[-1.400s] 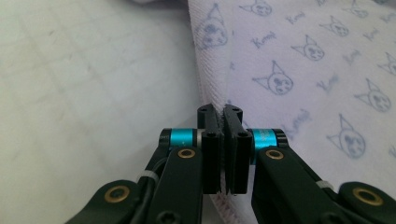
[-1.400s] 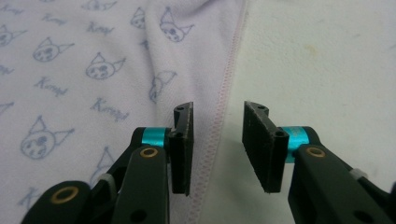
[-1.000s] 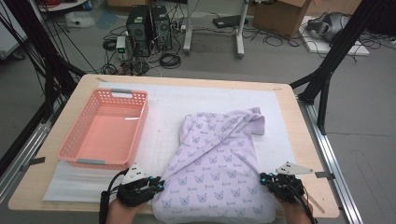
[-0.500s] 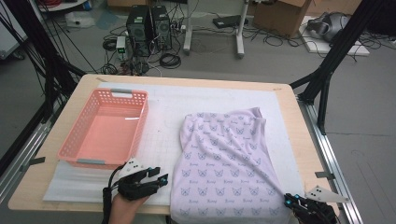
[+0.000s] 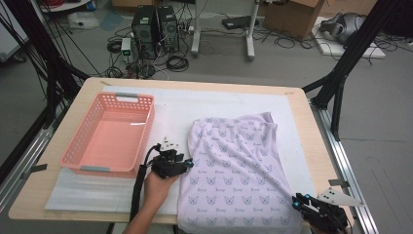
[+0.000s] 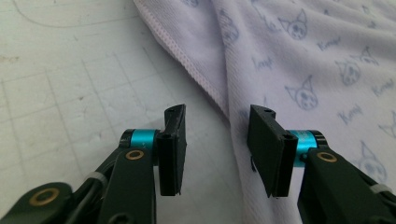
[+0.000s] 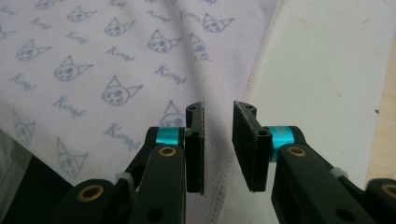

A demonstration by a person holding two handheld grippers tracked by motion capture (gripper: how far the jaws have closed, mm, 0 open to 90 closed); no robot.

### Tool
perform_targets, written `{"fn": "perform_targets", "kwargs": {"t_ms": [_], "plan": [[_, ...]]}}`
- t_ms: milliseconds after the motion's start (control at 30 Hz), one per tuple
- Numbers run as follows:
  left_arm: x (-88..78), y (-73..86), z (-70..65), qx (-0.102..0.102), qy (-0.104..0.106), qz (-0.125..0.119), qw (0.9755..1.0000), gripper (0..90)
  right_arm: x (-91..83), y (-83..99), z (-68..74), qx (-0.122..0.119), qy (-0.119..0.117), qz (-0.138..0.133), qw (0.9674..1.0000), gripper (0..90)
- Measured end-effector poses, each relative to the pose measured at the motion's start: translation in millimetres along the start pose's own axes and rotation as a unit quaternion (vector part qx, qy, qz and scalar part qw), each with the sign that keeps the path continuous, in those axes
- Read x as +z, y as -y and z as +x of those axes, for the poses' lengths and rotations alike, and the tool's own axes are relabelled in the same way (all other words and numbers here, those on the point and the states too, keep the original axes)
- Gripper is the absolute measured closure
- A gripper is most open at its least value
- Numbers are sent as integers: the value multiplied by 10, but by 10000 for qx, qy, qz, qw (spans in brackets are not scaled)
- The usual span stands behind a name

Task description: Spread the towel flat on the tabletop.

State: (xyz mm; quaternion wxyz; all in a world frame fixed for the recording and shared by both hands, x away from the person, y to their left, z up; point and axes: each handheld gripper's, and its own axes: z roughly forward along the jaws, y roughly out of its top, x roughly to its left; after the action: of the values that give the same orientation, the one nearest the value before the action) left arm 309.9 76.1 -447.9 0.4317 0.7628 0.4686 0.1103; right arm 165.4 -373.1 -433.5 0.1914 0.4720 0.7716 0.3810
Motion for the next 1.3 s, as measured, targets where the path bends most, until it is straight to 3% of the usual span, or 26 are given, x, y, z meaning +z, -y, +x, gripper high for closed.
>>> {"fn": "perform_targets", "kwargs": {"t_ms": [167,233,267,300,333,367,400,500,633,733,867,933,1000,1033,1167,1300], "plan": [[132,-70,-104,191,-70,43,9998,525,-13,5,-23,9,-30,-39,10000,732],[163,-63,-161,462,-266,37,9986,550,-11,-1,-23,23,-20,-78,10000,731],[168,-59,-177,612,-353,31,9975,576,-12,-6,-24,33,-27,-74,10000,726],[171,-58,-181,623,-315,-1,9976,608,-9,-11,-27,29,-26,-92,9999,723],[168,-58,-183,626,-105,12,9980,714,-2,-16,-26,59,-41,-115,9999,721],[168,-53,-213,689,-167,-8,9975,829,5,-19,-30,45,-48,-109,9999,718],[163,-49,-231,809,-222,-16,9965,842,13,-23,-28,65,-54,-92,9999,716],[98,-35,-180,650,-289,-113,9974,851,36,-28,-33,47,-61,-77,9999,713],[-85,16,34,346,-424,-307,9980,852,51,-42,-40,115,-83,-97,9999,711],[-158,52,123,463,-658,-257,9964,854,89,-66,-35,98,-116,-100,9998,708],[-199,80,170,413,-721,-376,9958,851,153,-112,0,49,-175,-79,9998,693],[-211,100,185,315,-725,-411,9960,827,192,-133,4,30,-172,-80,9998,665],[-251,131,213,4,-513,-438,9977,615,236,-156,0,28,-155,-61,9999,621],[-270,151,210,-61,-418,-489,9979,558,254,-168,-9,33,-111,-72,9999,599],[-404,279,138,61,-123,-515,9986,444,280,-213,-74,189,-26,-157,9997,529],[-521,398,34,217,140,-443,9987,421,319,-233,-148,287,8,-180,9994,509]]}}
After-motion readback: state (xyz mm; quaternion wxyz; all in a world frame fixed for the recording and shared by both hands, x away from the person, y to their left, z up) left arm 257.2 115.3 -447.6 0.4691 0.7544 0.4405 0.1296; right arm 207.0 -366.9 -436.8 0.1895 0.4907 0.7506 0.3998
